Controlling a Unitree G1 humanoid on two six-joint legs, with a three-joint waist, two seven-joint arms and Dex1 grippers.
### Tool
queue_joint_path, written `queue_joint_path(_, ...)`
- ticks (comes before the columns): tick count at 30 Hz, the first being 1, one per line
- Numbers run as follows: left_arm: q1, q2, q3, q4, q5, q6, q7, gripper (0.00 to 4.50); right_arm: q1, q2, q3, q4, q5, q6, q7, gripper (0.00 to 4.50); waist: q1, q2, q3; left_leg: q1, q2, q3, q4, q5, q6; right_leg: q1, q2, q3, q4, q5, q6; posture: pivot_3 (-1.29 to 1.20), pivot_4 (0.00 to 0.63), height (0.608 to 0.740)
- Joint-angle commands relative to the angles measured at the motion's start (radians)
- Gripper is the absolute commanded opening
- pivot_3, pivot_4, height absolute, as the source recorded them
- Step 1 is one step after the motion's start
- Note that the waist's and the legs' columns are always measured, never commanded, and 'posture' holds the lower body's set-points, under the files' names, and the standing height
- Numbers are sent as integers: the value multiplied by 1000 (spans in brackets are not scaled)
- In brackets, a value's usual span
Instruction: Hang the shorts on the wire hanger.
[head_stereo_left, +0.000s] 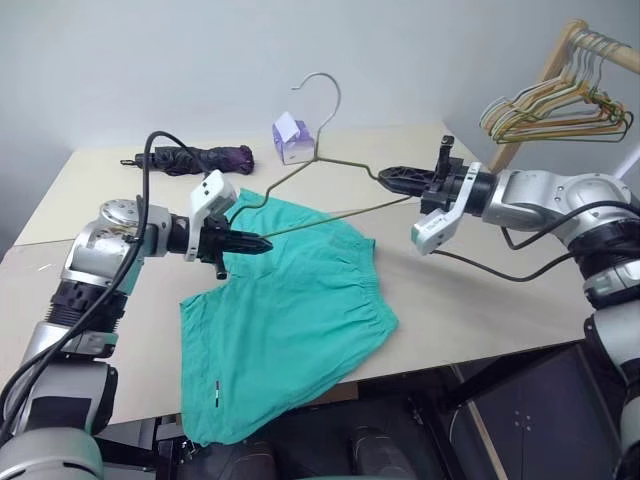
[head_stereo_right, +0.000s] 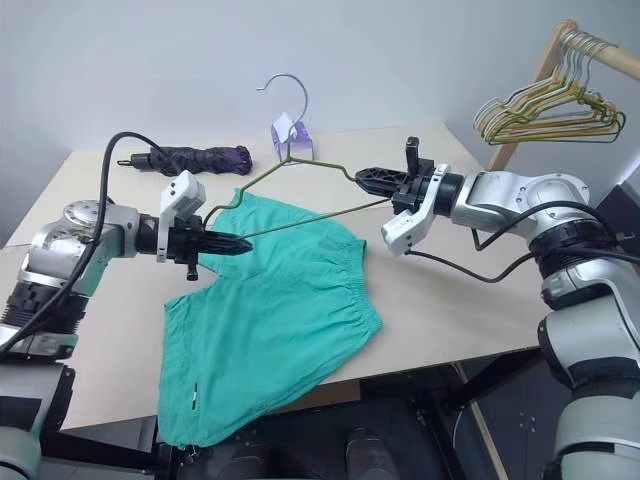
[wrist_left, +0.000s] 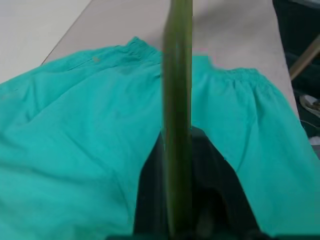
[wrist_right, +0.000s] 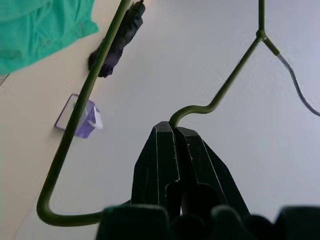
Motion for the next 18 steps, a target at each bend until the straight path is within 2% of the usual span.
queue_joint_path(1,-29,0,30,2,13,-47,-10,29,-4,-9,-40,-42,51,-37,17,0,-6,0,0,0,0,0,0,0,0,0,0,0,0,0,0,-43,0,740)
queue_joint_path(2,-24,1,32,-1,16,-67,-19,29,-2,-12,-41,-41,62,-50,31,0,-11,0,0,0,0,0,0,0,0,0,0,0,0,0,0,-46,0,740)
queue_joint_path(6,-8,12,48,3,23,-147,-63,0,27,-37,-50,-62,234,-156,167,1023,-19,0,0,0,0,0,0,0,0,0,0,0,0,0,0,-51,0,740)
queue_joint_path(9,-17,25,51,46,50,-195,-64,0,84,-93,-37,-125,472,-172,348,1936,-24,0,0,0,0,-1,0,0,0,1,0,0,0,0,0,-67,0,740)
queue_joint_path(10,-4,29,57,53,65,-280,-75,0,133,-129,-17,-200,665,-101,472,2321,-24,0,0,0,0,-1,0,0,0,1,0,0,0,0,0,-71,0,740)
queue_joint_path(12,19,30,72,52,76,-393,-96,0,207,-176,-8,-323,937,26,658,3009,-26,0,0,0,0,-2,1,0,0,2,-1,-1,-1,0,0,-73,0,740)
queue_joint_path(15,52,65,52,30,145,-537,-112,0,320,-322,-73,-632,1463,486,1021,3998,-23,1,-1,1,0,-3,1,0,0,3,-1,-2,0,0,0,-77,0,740)
queue_joint_path(16,57,73,45,32,167,-578,-118,0,334,-368,-103,-705,1583,648,1115,4332,-23,2,-1,0,0,-4,3,0,0,3,-1,-2,0,0,0,-81,0,740)
queue_joint_path(18,60,77,39,37,181,-634,-143,0,300,-399,-126,-735,1604,871,1221,4425,-20,4,-2,0,1,-4,3,0,1,4,-1,-2,1,0,0,-85,0,740)
